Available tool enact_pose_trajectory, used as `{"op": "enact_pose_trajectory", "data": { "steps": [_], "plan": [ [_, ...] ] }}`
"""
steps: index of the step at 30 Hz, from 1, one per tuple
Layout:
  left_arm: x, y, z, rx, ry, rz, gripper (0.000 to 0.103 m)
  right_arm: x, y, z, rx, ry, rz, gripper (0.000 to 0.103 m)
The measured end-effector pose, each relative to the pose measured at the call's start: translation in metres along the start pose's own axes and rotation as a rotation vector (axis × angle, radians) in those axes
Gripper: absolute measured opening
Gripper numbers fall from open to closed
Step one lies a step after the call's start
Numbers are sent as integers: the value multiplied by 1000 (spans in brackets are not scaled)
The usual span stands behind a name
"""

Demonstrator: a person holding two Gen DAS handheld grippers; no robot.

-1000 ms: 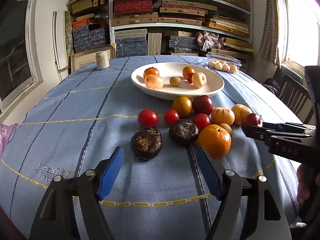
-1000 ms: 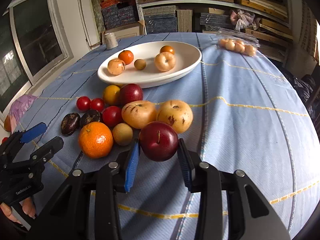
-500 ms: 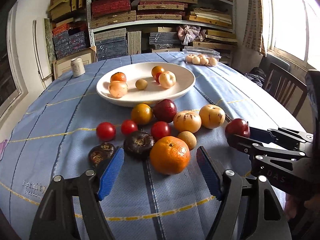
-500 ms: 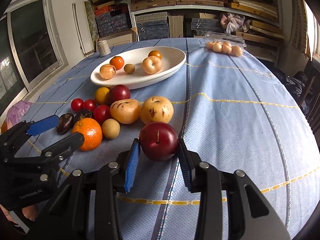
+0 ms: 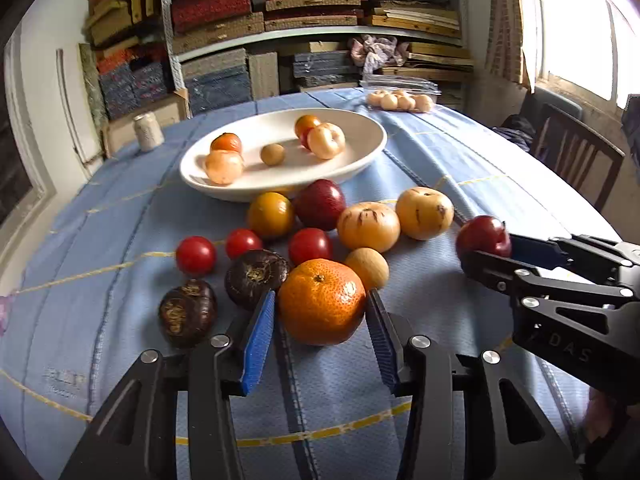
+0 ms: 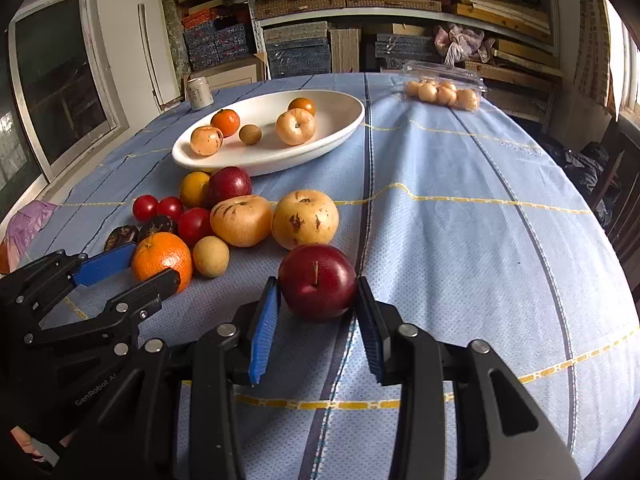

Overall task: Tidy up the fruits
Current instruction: 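Grasp a tangerine with the left tool while the right tool holds the red apple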

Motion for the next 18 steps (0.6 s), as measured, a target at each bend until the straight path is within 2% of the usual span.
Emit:
{"op": "enact_pose_trajectory", "data": {
  "steps": [4,18],
  "plan": [
    [-7,0,1,-2,-35,-34,46,0,-2,-1,9,-4,-8,37],
    [-9,-2,-1,3,-43,-34,46,-2,-4,-1,15,-15,-11,37]
  ]
}}
Point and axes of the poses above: each gripper's, at about its wrist camera, not at the fingertips, and y roughly the way its jaws point, x to its right, z to its top, the point moved 3 cm from there along y, roughly the way its jaws point, and after that the axes turned 15 degrees about -x, right-handed, at the moved point
